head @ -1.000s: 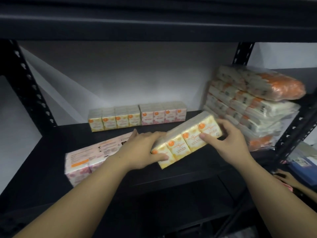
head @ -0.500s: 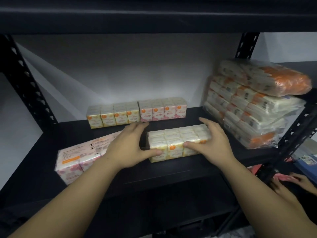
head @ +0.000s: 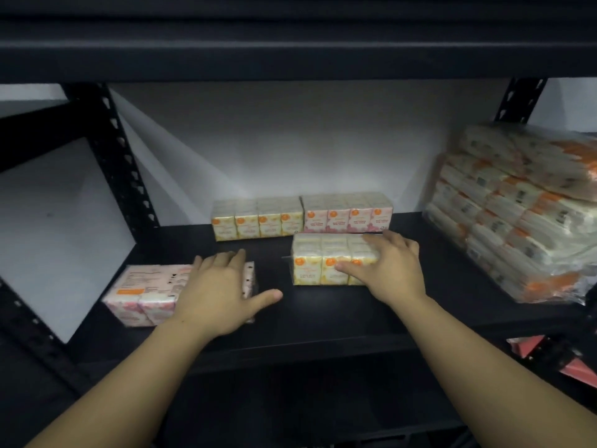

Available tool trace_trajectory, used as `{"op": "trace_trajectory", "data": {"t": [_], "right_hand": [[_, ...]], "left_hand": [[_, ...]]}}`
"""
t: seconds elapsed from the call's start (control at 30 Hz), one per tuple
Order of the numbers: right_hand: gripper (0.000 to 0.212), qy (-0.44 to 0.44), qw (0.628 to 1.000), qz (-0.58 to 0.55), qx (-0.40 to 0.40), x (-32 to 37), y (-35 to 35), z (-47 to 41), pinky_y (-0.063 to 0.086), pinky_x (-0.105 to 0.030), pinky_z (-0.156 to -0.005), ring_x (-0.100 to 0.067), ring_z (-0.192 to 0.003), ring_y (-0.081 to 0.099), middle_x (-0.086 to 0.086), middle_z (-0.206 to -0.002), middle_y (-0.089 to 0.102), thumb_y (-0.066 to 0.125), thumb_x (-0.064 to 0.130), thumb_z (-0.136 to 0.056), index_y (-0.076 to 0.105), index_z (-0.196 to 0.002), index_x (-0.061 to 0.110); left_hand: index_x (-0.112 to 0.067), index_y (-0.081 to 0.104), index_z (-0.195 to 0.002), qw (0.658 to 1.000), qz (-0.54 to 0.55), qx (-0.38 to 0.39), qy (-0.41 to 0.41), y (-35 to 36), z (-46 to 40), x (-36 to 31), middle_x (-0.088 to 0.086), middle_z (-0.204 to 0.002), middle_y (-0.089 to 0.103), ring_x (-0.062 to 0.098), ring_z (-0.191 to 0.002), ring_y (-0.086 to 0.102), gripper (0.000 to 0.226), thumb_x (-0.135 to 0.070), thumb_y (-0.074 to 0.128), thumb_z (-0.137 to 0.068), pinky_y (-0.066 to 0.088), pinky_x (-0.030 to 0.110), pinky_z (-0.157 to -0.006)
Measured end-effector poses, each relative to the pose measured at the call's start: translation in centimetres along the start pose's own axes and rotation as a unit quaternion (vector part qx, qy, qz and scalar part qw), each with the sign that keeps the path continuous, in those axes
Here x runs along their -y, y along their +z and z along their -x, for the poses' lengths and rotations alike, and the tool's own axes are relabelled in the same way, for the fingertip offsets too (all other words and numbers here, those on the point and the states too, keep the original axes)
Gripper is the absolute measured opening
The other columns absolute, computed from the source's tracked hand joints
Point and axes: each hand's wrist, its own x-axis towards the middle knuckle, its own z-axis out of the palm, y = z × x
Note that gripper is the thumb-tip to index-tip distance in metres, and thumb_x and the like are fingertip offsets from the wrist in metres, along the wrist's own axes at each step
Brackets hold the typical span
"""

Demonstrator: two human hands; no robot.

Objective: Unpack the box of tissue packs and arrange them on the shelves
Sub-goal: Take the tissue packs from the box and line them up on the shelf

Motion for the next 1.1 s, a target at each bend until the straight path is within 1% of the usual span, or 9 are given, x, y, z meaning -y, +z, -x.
{"op": "trace_trajectory", "data": {"t": [0.1, 0.2, 0.27, 0.4, 0.57, 0.67, 0.8, 0.9, 1.1], "right_hand": [[0.104, -0.014, 0.999, 0.011, 0.038, 3.0, 1.6, -1.1, 0.036, -0.042, -0.115, -0.030, -0.142, 0.030, -0.003, -0.159, 0.042, 0.060, 0.090, -0.071, 0.046, -0.154, 0.029], [0.104, -0.031, 0.998, 0.014, 0.061, 5.6, 3.3, -1.9, 0.033, -0.046, -0.119, -0.031, -0.146, 0.026, -0.002, -0.163, 0.037, 0.057, 0.090, -0.074, 0.041, -0.156, 0.030], [0.104, -0.034, 0.996, 0.011, 0.076, 7.2, 4.4, -2.5, 0.032, -0.048, -0.120, -0.032, -0.150, 0.023, -0.002, -0.166, 0.032, 0.057, 0.090, -0.074, 0.039, -0.158, 0.031], [0.098, -0.045, 0.994, -0.020, 0.095, 9.9, 6.2, -3.7, 0.037, -0.044, -0.116, -0.031, -0.145, 0.031, -0.006, -0.160, 0.036, 0.069, 0.077, -0.077, 0.042, -0.156, 0.026], [0.083, -0.053, 0.989, -0.105, 0.096, 11.7, 7.7, -4.9, 0.048, -0.034, -0.104, -0.023, -0.129, 0.049, -0.001, -0.141, 0.040, 0.086, 0.052, -0.076, 0.050, -0.144, 0.022], [0.094, -0.024, 0.984, -0.155, 0.080, 12.0, 8.2, -5.1, 0.046, -0.027, -0.097, -0.021, -0.124, 0.052, -0.001, -0.138, 0.039, 0.094, 0.043, -0.070, 0.044, -0.146, 0.020], [0.120, 0.009, 0.977, -0.205, 0.054, 11.6, 8.9, -5.1, 0.048, -0.035, -0.107, -0.020, -0.131, 0.050, -0.002, -0.143, 0.044, 0.100, 0.043, -0.060, 0.031, -0.156, 0.018], [0.098, 0.016, 0.980, -0.194, 0.048, 11.3, 9.4, -4.9, 0.053, -0.040, -0.103, -0.021, -0.125, 0.056, 0.001, -0.133, 0.050, 0.096, 0.049, -0.064, 0.048, -0.144, 0.019], [0.100, 0.034, 0.979, -0.202, 0.020, 11.4, 9.8, -4.4, 0.048, -0.034, -0.103, -0.023, -0.130, 0.051, -0.003, -0.143, 0.048, 0.095, 0.047, -0.068, 0.047, -0.149, 0.014]], "left_hand": [[-0.025, 0.025, -0.161, 0.999, 0.049, 0.008, -0.002, -0.8, 0.6, 1.5, 0.004, -0.159, 0.041, 0.026, -0.146, 0.036, 0.119, -0.098, 0.043, -0.069, 0.019, 0.051, -0.125], [-0.032, 0.031, -0.157, 1.000, -0.004, 0.011, -0.009, -0.9, 1.2, 4.8, 0.002, -0.155, 0.045, 0.026, -0.143, 0.039, 0.123, -0.108, 0.021, -0.060, 0.018, 0.059, -0.122], [-0.038, 0.025, -0.158, 0.999, -0.018, 0.025, -0.015, -0.7, 1.7, 6.9, 0.003, -0.161, 0.037, 0.026, -0.149, 0.031, 0.126, -0.110, 0.012, -0.056, 0.016, 0.059, -0.123], [-0.040, 0.012, -0.162, 1.000, -0.008, 0.024, -0.004, -0.1, 2.5, 8.7, 0.003, -0.169, 0.025, 0.026, -0.156, 0.019, 0.120, -0.107, 0.019, -0.063, 0.011, 0.055, -0.126], [-0.028, 0.011, -0.164, 1.000, 0.007, -0.003, -0.011, 0.6, 2.4, 8.6, -0.002, -0.169, 0.027, 0.022, -0.157, 0.019, 0.123, -0.104, 0.030, -0.068, 0.011, 0.054, -0.127], [-0.028, 0.015, -0.163, 1.000, 0.007, -0.008, -0.010, 0.8, 2.4, 8.7, -0.003, -0.169, 0.026, 0.021, -0.157, 0.018, 0.123, -0.105, 0.028, -0.068, 0.010, 0.055, -0.127], [-0.030, 0.022, -0.161, 1.000, 0.000, -0.018, -0.006, 1.0, 2.4, 8.8, -0.002, -0.168, 0.028, 0.021, -0.157, 0.019, 0.120, -0.105, 0.025, -0.068, 0.012, 0.056, -0.126], [-0.030, 0.025, -0.160, 1.000, -0.001, -0.027, -0.005, 1.1, 2.4, 8.8, -0.002, -0.167, 0.031, 0.021, -0.156, 0.022, 0.118, -0.105, 0.024, -0.069, 0.013, 0.057, -0.126], [-0.030, 0.028, -0.159, 0.999, -0.006, -0.038, -0.002, 1.3, 2.4, 8.8, -0.004, -0.165, 0.034, 0.020, -0.154, 0.025, 0.119, -0.105, 0.020, -0.068, 0.015, 0.056, -0.126]]}}
